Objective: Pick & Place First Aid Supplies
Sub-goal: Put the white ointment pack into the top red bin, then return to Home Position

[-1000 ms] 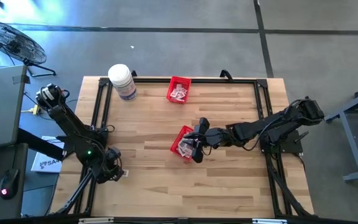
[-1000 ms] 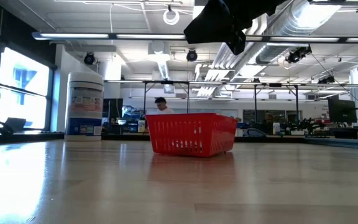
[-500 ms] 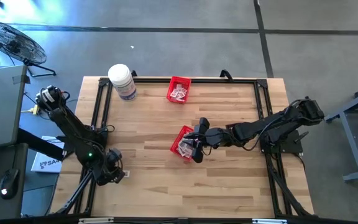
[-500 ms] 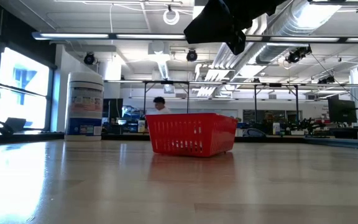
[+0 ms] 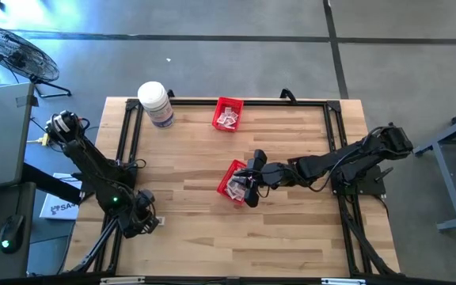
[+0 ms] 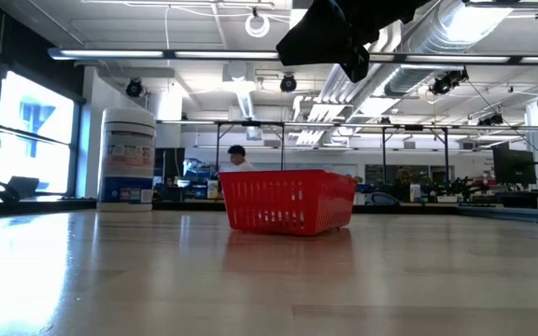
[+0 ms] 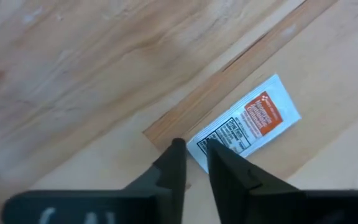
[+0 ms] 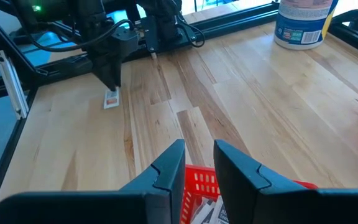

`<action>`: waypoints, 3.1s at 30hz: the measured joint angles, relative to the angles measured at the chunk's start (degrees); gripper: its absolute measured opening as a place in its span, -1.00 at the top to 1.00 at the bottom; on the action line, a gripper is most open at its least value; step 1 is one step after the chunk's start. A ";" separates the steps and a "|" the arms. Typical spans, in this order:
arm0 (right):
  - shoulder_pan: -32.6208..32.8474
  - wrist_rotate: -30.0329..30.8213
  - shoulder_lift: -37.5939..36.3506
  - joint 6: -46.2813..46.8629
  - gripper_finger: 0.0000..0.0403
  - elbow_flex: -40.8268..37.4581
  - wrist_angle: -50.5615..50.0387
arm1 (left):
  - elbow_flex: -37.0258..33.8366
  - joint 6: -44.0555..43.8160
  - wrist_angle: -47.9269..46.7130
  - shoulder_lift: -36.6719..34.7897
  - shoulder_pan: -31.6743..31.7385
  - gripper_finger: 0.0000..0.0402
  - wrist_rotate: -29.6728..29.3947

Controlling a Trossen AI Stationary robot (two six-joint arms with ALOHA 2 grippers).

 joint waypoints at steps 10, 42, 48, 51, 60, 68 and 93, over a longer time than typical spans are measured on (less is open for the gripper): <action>-0.01 0.00 0.00 0.00 0.61 0.00 0.00 | -0.07 0.45 0.11 0.13 -0.02 0.98 -2.33; 0.01 0.00 0.04 0.00 0.61 -0.02 0.00 | 8.62 45.88 4.29 -2.21 26.24 1.00 -16.56; -0.01 0.00 0.04 -0.01 0.61 -0.02 0.00 | 16.52 66.00 3.94 -2.25 40.78 1.00 -17.89; -0.01 0.00 0.04 0.00 0.61 -0.01 0.00 | 19.17 74.29 6.17 -2.15 49.17 1.00 -18.90; -0.01 0.00 0.04 0.00 0.61 -0.02 0.02 | 19.92 91.39 26.39 4.08 73.51 1.00 -7.83; -0.01 0.00 0.04 0.00 0.61 -0.02 0.20 | 21.90 91.62 40.30 17.82 84.03 1.00 -0.70; 0.00 0.00 0.04 0.00 0.61 -0.02 0.44 | 40.09 83.84 27.71 32.28 87.08 0.63 8.13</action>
